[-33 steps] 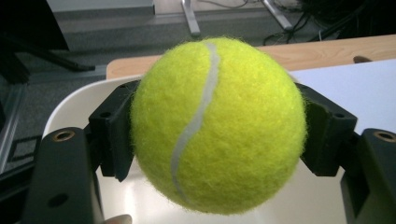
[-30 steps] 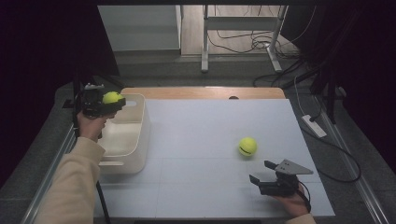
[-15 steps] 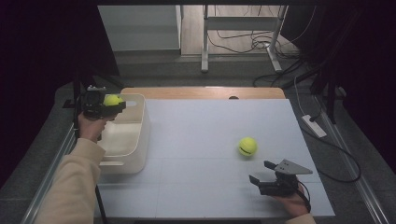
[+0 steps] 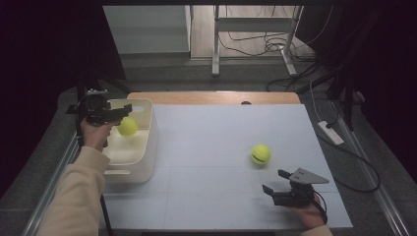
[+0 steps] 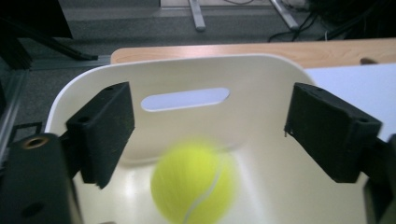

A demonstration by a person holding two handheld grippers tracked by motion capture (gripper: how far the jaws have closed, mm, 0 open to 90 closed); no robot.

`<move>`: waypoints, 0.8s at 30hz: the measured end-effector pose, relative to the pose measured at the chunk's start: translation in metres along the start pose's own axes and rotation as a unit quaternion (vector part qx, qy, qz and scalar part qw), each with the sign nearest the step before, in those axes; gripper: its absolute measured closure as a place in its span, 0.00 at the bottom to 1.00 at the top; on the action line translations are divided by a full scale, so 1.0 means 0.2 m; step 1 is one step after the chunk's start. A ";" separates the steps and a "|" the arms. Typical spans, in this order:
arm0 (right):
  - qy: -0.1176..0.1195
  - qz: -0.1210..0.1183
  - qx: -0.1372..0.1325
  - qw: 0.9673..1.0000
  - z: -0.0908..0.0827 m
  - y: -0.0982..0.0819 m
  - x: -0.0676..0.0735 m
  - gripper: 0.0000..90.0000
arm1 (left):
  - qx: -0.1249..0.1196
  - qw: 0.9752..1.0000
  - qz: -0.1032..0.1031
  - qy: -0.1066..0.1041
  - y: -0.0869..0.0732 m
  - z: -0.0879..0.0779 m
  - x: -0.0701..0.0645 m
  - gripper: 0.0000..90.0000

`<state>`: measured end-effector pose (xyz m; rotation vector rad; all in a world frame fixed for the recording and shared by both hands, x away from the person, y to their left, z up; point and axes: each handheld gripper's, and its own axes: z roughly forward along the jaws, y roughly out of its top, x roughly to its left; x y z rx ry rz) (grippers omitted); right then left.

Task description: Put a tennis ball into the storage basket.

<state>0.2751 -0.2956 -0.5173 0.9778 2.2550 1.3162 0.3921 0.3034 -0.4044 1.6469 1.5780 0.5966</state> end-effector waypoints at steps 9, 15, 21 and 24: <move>-0.002 -0.001 0.001 1.000 0.00 0.00 0.00 0.16 | -0.027 0.998 0.016 -0.060 0.00 -0.06 -0.08 0.12; -0.002 0.000 0.001 1.000 0.00 0.00 0.00 0.16 | -0.043 0.994 0.032 -0.092 -0.01 -0.10 -0.13 0.12; 0.001 0.001 0.000 1.000 0.00 0.00 0.00 0.16 | -0.052 0.991 0.042 -0.115 -0.04 -0.13 -0.18 0.12; 0.001 0.003 -0.004 1.000 0.01 0.01 -0.01 0.16 | -0.058 0.989 0.051 -0.128 -0.06 -0.14 -0.21 0.12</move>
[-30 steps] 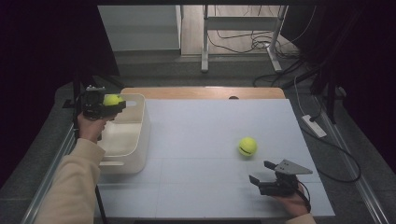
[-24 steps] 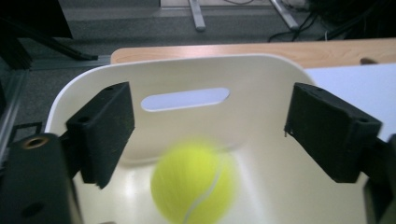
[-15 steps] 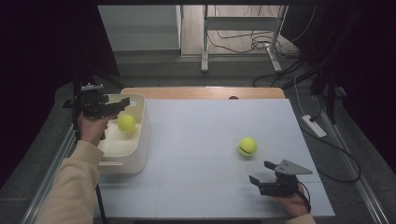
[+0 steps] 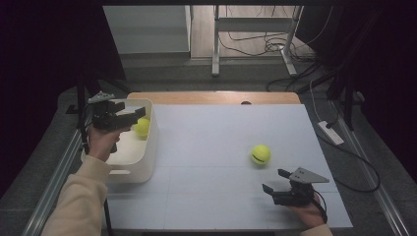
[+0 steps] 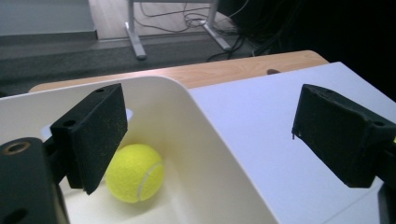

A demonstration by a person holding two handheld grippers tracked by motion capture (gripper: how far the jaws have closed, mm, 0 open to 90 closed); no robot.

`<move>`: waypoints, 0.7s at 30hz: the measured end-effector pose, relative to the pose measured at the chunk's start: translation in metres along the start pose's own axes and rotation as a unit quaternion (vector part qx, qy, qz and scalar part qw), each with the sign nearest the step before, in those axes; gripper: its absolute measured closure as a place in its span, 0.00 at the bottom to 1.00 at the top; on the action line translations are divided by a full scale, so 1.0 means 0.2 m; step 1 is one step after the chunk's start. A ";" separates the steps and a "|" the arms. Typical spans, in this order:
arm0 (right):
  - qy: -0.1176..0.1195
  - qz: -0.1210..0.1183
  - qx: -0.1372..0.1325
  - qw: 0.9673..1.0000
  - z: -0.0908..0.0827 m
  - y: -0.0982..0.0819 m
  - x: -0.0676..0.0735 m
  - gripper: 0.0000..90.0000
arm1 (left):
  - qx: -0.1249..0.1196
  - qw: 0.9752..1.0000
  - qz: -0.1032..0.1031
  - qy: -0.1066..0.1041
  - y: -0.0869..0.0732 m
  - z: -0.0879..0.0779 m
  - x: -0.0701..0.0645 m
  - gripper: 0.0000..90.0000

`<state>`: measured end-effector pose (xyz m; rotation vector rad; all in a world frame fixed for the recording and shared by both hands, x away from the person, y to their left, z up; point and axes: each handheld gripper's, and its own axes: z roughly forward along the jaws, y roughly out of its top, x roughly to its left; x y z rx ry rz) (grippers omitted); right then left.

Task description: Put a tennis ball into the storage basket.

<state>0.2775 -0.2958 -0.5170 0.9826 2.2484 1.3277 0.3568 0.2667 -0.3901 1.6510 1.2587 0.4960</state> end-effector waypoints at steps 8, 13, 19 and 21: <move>0.006 0.001 -0.005 1.000 0.01 0.02 -0.01 0.16 | -0.011 0.999 0.026 -0.027 -0.02 -0.02 -0.08 0.12; 0.007 0.000 -0.006 1.000 0.03 0.02 -0.01 0.16 | -0.009 0.999 0.033 -0.042 -0.03 0.00 -0.11 0.12; 0.008 0.002 -0.008 1.000 0.03 0.03 -0.01 0.16 | -0.012 0.997 0.043 -0.061 -0.04 0.01 -0.16 0.12; 0.008 0.001 -0.008 1.000 0.03 0.03 0.00 0.16 | -0.014 0.996 0.047 -0.068 -0.05 0.01 -0.19 0.12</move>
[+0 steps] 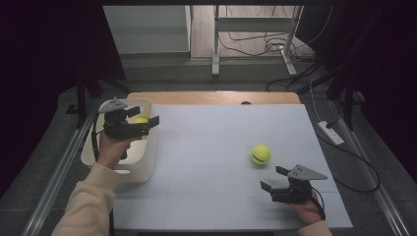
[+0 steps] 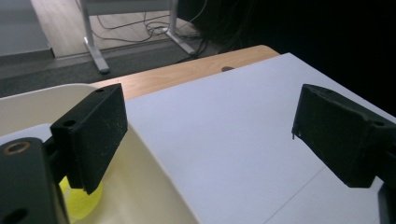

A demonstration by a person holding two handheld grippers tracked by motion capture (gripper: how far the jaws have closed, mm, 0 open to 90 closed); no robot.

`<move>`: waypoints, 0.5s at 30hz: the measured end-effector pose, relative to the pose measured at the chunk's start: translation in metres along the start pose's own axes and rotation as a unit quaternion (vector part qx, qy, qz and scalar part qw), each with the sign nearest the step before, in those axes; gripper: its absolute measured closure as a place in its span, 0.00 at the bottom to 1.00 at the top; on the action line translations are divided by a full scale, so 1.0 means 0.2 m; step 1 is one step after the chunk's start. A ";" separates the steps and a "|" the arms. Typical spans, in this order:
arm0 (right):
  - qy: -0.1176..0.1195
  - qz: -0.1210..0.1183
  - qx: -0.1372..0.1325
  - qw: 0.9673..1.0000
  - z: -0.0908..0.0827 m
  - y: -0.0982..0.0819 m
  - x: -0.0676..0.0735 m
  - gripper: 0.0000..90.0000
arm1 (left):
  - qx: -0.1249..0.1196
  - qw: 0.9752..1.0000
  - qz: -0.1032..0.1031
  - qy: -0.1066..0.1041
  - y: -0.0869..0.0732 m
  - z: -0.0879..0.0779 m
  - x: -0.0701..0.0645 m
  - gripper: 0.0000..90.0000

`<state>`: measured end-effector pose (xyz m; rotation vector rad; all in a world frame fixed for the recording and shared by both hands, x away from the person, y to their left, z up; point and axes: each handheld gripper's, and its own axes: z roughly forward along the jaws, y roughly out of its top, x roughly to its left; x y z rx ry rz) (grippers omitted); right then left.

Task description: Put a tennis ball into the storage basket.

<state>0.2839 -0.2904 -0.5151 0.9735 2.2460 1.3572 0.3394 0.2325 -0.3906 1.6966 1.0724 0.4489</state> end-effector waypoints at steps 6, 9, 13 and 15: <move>0.001 -0.002 0.003 1.000 0.01 0.00 0.02 0.16 | -0.004 1.000 0.011 -0.022 -0.01 0.01 -0.07 0.12; 0.002 -0.003 0.001 1.000 0.01 0.00 0.02 0.16 | -0.002 0.999 0.015 -0.029 -0.01 0.02 -0.09 0.12; 0.003 -0.008 0.002 1.000 0.01 0.01 0.03 0.16 | -0.001 0.999 0.022 -0.036 -0.02 0.03 -0.13 0.12; 0.005 -0.008 0.001 1.000 0.01 0.01 0.03 0.16 | -0.003 0.999 0.025 -0.042 -0.02 0.04 -0.15 0.12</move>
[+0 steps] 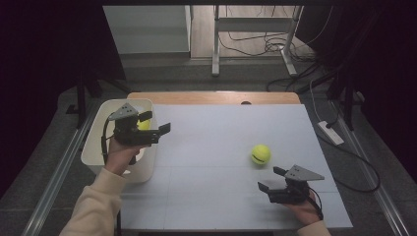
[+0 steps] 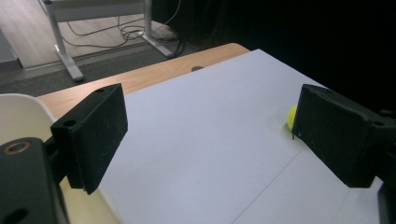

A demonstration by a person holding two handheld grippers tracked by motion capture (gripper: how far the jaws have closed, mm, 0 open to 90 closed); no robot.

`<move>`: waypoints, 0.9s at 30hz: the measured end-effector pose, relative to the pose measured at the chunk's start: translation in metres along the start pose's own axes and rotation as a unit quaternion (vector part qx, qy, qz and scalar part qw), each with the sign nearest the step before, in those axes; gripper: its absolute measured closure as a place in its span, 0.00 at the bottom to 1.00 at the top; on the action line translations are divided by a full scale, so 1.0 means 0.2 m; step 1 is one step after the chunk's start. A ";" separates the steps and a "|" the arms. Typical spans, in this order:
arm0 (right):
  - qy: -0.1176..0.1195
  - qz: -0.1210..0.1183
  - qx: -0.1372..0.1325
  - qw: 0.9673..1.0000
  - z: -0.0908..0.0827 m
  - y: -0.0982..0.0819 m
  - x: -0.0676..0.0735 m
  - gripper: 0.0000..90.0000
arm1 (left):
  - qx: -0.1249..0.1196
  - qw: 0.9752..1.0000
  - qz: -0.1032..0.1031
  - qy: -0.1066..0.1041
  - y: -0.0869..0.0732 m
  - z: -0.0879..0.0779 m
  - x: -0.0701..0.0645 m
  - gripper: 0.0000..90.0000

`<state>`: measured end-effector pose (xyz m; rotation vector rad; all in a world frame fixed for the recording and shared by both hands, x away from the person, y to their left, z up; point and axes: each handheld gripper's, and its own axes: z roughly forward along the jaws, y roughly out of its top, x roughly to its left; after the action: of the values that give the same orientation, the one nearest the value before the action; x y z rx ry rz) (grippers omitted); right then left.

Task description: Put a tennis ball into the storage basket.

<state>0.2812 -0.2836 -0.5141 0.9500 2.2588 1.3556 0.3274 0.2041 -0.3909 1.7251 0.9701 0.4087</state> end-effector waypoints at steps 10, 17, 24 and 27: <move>-0.005 0.009 -0.008 1.000 -0.03 0.00 -0.01 0.16 | 0.003 1.000 0.020 -0.022 0.02 0.07 -0.09 0.12; -0.007 0.013 -0.015 1.000 -0.04 0.00 -0.01 0.16 | 0.007 0.999 0.028 -0.034 0.02 0.11 -0.14 0.12; -0.007 0.011 -0.013 1.000 -0.04 0.00 -0.01 0.16 | 0.016 0.998 0.034 -0.044 0.02 0.16 -0.17 0.12; -0.007 0.010 -0.013 1.000 -0.04 0.00 -0.01 0.16 | 0.021 0.998 0.037 -0.046 0.02 0.19 -0.18 0.12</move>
<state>0.2777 -0.2894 -0.5113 0.9737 2.2224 1.3783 0.3326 0.1515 -0.3948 1.8054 0.8566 0.3550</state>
